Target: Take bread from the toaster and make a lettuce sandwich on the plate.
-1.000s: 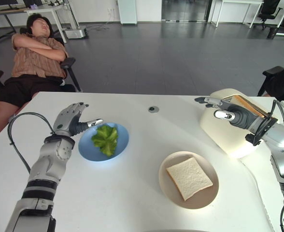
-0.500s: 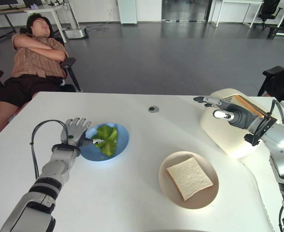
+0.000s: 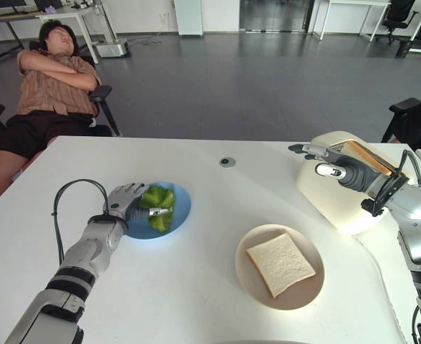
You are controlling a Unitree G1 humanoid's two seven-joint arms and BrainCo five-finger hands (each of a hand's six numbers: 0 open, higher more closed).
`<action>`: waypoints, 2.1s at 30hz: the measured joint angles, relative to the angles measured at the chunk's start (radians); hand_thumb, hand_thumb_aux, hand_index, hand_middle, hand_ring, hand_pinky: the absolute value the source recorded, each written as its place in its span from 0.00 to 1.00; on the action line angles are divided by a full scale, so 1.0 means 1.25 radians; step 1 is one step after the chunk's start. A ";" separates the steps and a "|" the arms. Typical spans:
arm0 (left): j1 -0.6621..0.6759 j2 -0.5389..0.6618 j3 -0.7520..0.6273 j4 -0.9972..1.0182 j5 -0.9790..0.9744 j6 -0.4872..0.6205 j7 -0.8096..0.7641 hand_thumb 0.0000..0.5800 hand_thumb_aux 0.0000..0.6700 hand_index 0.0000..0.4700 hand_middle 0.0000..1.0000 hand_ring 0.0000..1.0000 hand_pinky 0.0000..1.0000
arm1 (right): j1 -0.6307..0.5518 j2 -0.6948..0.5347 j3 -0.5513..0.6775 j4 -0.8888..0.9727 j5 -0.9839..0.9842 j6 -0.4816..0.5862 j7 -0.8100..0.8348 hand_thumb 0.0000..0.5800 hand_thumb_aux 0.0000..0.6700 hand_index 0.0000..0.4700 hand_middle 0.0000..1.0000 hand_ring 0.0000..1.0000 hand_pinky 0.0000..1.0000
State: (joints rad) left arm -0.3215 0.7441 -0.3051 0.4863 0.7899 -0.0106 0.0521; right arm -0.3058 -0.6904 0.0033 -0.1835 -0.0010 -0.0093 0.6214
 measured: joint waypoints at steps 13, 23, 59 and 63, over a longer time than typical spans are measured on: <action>0.017 0.016 -0.033 -0.038 0.058 0.043 -0.058 0.00 0.00 0.00 0.00 0.00 0.00 | 0.000 0.005 0.000 0.001 -0.005 -0.002 -0.001 0.00 0.00 0.00 0.00 0.00 0.00; 0.023 -0.006 -0.024 -0.063 0.010 0.020 -0.083 1.00 1.00 1.00 0.00 0.00 0.00 | 0.000 0.010 -0.003 -0.005 -0.005 -0.001 -0.007 0.00 0.00 0.00 0.00 0.00 0.00; 0.086 -0.250 -0.102 -0.574 -0.226 0.032 -0.428 1.00 1.00 1.00 0.00 0.00 0.00 | -0.010 0.018 -0.011 0.014 -0.016 0.000 -0.043 0.00 0.00 0.00 0.00 0.00 0.00; 0.089 -0.319 -0.170 -0.577 -0.237 0.029 -0.448 1.00 1.00 1.00 0.00 0.00 0.00 | -0.014 0.018 -0.011 0.016 -0.016 0.000 -0.048 0.00 0.00 0.00 0.00 0.00 0.00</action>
State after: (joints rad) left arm -0.2109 0.3453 -0.5173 -0.2344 0.4942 0.0261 -0.5083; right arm -0.3229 -0.6684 -0.0109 -0.1638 -0.0209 -0.0091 0.5620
